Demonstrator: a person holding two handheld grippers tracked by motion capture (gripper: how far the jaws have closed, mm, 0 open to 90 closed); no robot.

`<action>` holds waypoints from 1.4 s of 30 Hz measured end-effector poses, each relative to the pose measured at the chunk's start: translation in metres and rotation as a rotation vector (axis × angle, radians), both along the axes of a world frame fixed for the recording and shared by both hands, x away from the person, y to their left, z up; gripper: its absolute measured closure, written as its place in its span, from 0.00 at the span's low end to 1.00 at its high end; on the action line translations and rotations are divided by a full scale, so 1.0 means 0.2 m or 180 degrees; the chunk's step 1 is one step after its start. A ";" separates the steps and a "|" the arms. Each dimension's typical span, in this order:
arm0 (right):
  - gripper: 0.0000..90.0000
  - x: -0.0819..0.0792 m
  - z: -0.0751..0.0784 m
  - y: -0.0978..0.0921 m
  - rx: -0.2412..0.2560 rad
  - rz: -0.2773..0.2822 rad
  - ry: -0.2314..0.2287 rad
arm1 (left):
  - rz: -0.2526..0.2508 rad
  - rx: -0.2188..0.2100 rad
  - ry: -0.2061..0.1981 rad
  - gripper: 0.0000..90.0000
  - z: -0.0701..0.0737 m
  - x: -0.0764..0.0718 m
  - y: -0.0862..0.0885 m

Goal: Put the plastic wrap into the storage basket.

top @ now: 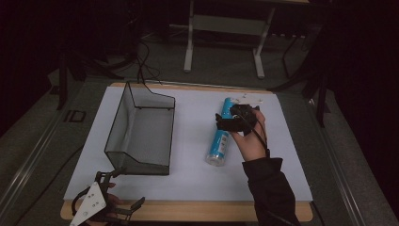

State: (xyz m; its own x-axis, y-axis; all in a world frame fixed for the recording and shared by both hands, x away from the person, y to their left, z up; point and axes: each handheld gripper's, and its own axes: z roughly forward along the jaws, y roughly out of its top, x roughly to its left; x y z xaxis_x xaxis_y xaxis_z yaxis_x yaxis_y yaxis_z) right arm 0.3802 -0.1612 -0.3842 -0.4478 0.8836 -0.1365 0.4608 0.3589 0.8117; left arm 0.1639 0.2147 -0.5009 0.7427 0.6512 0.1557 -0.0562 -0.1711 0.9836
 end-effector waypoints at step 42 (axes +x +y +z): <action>0.28 0.53 -0.46 -0.01 0.0326 -0.1277 0.1833 | 0.0017 0.0029 -0.0004 0.00 0.00 0.00 0.01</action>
